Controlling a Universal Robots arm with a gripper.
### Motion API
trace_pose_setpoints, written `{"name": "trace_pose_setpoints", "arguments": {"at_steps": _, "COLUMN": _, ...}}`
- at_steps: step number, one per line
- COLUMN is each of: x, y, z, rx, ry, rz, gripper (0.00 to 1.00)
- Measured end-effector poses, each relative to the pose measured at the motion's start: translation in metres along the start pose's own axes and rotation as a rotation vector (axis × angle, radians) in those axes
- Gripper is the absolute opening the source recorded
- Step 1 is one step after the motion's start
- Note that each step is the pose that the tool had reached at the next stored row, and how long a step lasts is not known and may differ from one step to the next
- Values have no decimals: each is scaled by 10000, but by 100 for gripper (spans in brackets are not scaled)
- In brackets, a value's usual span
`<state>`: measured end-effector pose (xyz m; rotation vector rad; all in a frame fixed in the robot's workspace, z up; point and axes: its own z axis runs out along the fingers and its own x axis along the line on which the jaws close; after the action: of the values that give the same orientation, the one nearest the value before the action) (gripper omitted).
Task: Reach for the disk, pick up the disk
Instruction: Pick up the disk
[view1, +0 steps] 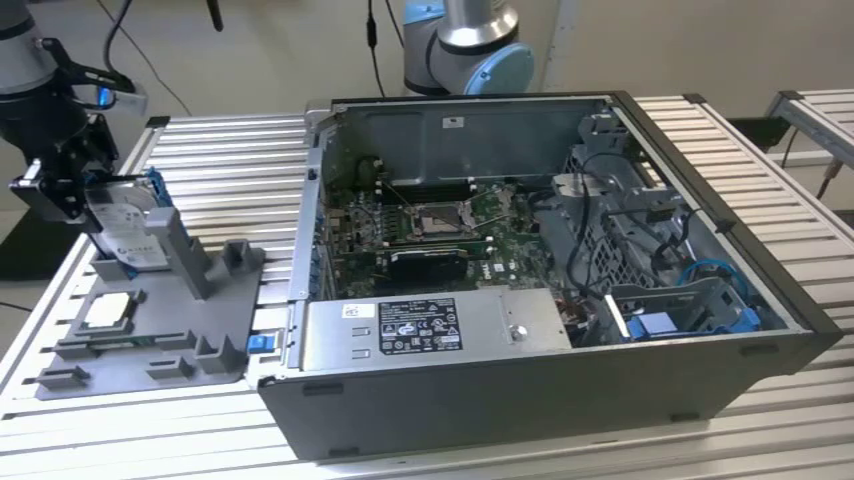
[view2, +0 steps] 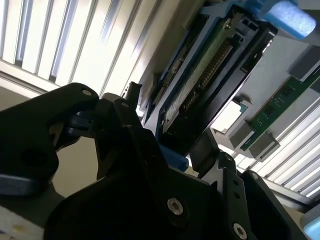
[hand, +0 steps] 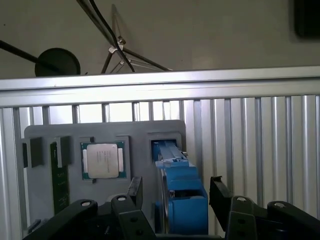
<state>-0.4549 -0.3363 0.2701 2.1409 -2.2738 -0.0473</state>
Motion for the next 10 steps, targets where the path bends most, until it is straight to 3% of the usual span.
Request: {"name": "trace_pose_setpoints", "arguments": {"at_steps": 10, "x": 0, "y": -2, "z": 61, "rx": 1, "ry": 2, "rz": -75, "gripper": 100}}
